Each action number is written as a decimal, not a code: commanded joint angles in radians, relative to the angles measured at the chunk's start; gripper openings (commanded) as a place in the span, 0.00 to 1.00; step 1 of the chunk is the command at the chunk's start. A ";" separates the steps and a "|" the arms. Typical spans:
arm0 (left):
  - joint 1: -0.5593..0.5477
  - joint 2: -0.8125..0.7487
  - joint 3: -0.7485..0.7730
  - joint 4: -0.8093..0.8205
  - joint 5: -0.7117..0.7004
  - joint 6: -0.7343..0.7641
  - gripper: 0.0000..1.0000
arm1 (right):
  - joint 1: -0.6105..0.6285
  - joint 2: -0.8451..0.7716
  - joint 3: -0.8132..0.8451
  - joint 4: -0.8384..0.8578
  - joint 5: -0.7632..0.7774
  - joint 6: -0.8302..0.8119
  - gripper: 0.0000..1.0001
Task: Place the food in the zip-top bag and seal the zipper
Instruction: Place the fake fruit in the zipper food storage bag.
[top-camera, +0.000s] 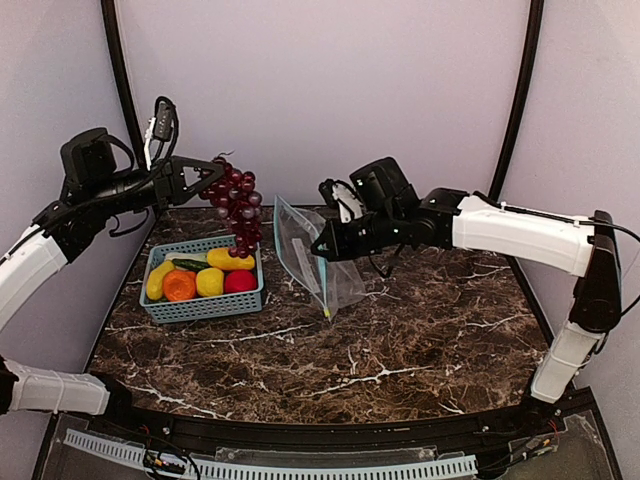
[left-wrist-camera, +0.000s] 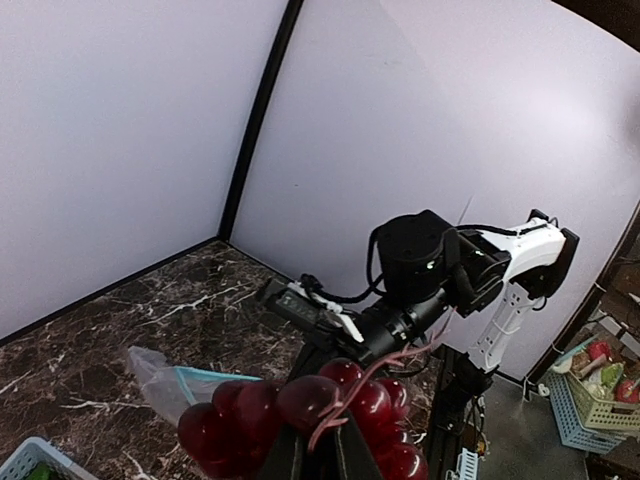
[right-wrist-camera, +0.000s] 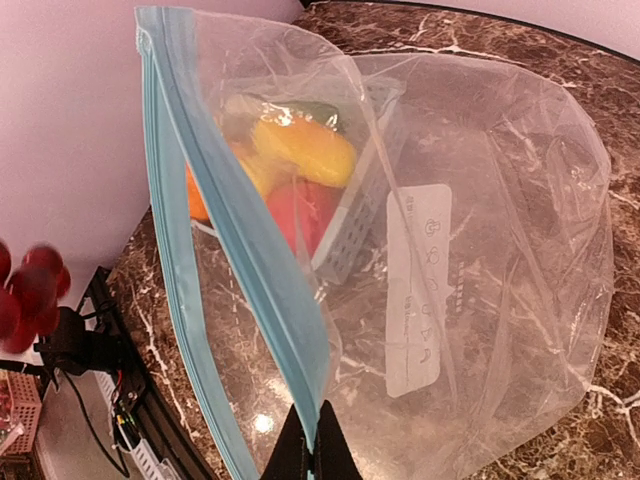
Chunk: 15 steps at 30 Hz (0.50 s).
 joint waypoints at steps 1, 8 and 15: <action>-0.099 0.025 0.080 0.012 0.027 0.043 0.01 | -0.011 -0.037 0.021 0.049 -0.137 0.016 0.00; -0.178 0.106 0.145 0.082 0.009 0.064 0.01 | -0.013 -0.040 0.030 0.052 -0.188 0.024 0.00; -0.199 0.175 0.130 0.115 0.007 0.134 0.01 | -0.013 -0.062 0.021 0.077 -0.258 0.040 0.00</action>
